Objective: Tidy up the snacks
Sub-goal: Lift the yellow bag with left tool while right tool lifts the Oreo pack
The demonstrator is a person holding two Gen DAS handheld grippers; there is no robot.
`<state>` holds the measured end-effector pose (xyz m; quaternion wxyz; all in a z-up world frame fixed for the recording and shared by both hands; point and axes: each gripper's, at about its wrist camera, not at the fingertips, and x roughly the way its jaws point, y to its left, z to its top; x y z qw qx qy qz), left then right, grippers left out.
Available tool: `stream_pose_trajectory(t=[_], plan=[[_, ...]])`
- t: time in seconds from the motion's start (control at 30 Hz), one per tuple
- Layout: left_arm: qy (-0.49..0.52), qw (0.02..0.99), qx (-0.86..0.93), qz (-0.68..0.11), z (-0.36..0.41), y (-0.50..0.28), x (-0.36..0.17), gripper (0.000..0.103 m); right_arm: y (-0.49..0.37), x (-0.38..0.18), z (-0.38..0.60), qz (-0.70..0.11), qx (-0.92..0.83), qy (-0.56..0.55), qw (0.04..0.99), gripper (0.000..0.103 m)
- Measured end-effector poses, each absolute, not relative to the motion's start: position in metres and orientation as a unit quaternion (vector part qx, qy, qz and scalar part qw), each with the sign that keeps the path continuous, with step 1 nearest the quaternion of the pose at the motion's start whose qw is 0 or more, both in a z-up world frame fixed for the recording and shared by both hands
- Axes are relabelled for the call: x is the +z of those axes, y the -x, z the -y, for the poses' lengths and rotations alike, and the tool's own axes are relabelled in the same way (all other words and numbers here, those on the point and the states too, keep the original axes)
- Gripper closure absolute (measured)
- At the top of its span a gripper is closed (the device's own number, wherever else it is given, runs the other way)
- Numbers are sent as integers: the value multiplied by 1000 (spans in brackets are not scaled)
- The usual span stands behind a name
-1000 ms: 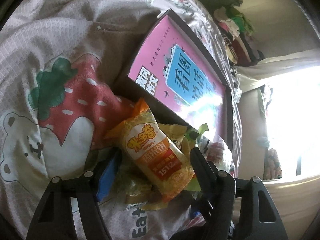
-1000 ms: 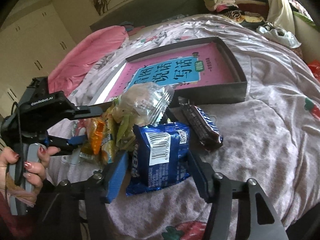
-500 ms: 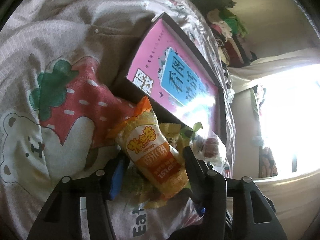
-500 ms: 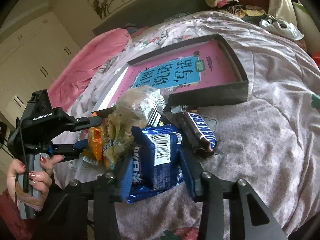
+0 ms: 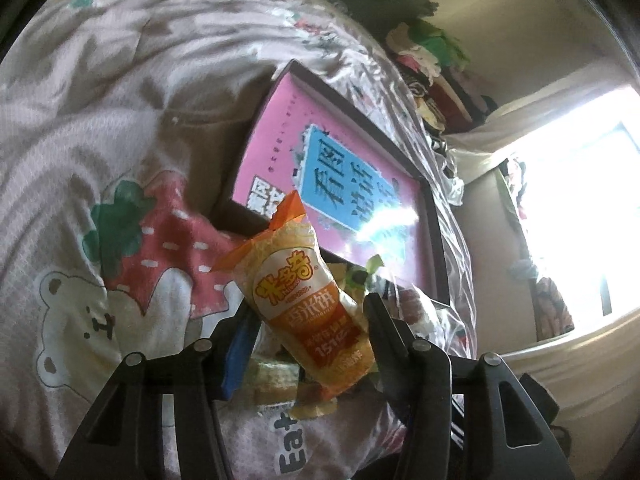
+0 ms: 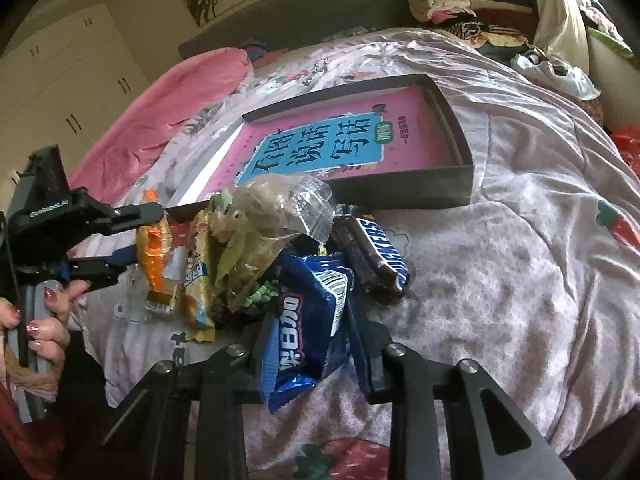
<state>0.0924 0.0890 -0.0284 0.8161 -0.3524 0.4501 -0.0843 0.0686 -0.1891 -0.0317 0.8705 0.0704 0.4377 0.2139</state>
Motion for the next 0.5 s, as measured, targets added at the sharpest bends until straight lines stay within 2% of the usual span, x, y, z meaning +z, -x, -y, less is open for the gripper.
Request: stream_pose_trajectory(t=[0.23, 0.5], plan=[[301, 840, -94, -441, -73, -84, -12, 51, -63, -23, 213, -424, 224, -135, 867, 79], [263, 859, -90, -430, -60, -76, 2, 53, -57, -3, 218, -384, 238, -140, 881, 80]])
